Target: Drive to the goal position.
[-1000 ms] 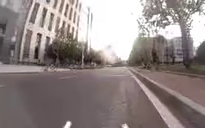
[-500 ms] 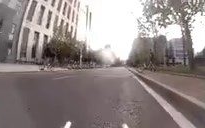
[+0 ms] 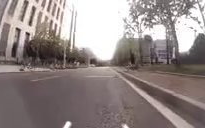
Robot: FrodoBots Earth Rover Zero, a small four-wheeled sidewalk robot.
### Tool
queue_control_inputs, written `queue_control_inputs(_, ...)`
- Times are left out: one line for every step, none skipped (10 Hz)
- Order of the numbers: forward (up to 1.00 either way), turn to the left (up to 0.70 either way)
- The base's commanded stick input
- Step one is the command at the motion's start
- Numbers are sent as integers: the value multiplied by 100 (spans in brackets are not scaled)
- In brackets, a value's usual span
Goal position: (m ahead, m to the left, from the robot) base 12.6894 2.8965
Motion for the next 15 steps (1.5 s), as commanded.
queue_control_inputs(97,0)
queue_control_inputs(97,0)
queue_control_inputs(97,0)
queue_control_inputs(98,1)
queue_control_inputs(99,3)
queue_control_inputs(100,3)
queue_control_inputs(100,1)
queue_control_inputs(100,0)
queue_control_inputs(100,0)
queue_control_inputs(100,0)
queue_control_inputs(100,0)
queue_control_inputs(100,1)
queue_control_inputs(100,0)
queue_control_inputs(99,0)
queue_control_inputs(99,0)
